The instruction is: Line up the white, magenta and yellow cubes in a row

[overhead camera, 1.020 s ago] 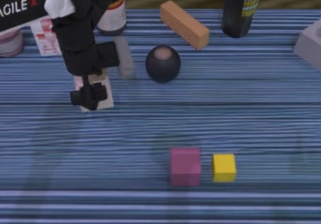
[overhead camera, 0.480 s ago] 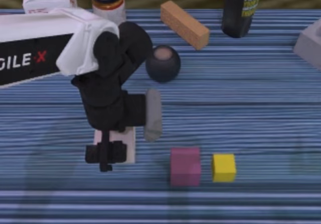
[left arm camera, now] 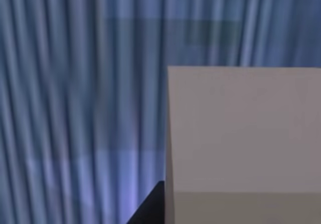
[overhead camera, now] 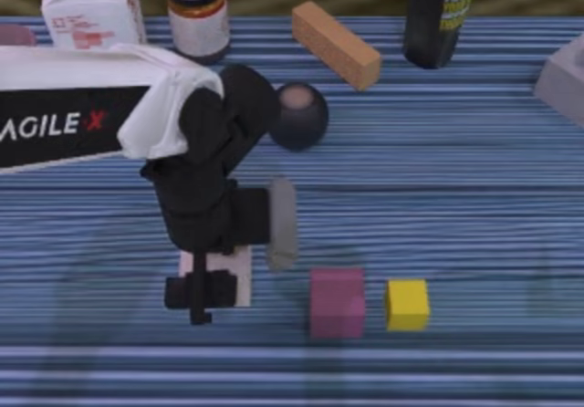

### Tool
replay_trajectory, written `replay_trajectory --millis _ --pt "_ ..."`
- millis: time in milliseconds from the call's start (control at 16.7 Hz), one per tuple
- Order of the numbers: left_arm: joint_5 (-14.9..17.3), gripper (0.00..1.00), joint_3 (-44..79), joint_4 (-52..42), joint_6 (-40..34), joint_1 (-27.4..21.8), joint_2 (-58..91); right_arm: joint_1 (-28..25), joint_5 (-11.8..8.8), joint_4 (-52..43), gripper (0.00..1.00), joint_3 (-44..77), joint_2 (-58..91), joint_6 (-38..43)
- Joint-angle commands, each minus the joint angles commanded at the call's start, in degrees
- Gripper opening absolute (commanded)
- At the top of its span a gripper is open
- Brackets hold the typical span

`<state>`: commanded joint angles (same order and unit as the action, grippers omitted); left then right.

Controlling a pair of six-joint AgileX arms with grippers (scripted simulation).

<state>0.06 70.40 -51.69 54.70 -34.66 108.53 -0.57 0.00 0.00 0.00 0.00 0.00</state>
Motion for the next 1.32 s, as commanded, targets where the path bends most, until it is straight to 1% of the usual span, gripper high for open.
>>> replay_trajectory --millis 240,480,1260,1320 --pt "0.01 0.00 -3.99 7.81 -0.23 -0.45 3.59 0.00 0.00 0.00 1.00 0.00 0.00 0.00" --pt "0.00 0.00 -4.33 8.45 -0.21 -0.53 4.02 0.00 0.00 0.00 1.00 0.00 0.00 0.00" --pt "0.00 0.98 -4.33 8.45 -0.21 -0.53 4.02 0.00 0.00 0.00 1.00 0.00 0.00 0.00" --pt "0.00 1.00 -4.33 8.45 -0.21 -0.53 4.02 0.00 0.00 0.00 1.00 0.00 0.00 0.00"
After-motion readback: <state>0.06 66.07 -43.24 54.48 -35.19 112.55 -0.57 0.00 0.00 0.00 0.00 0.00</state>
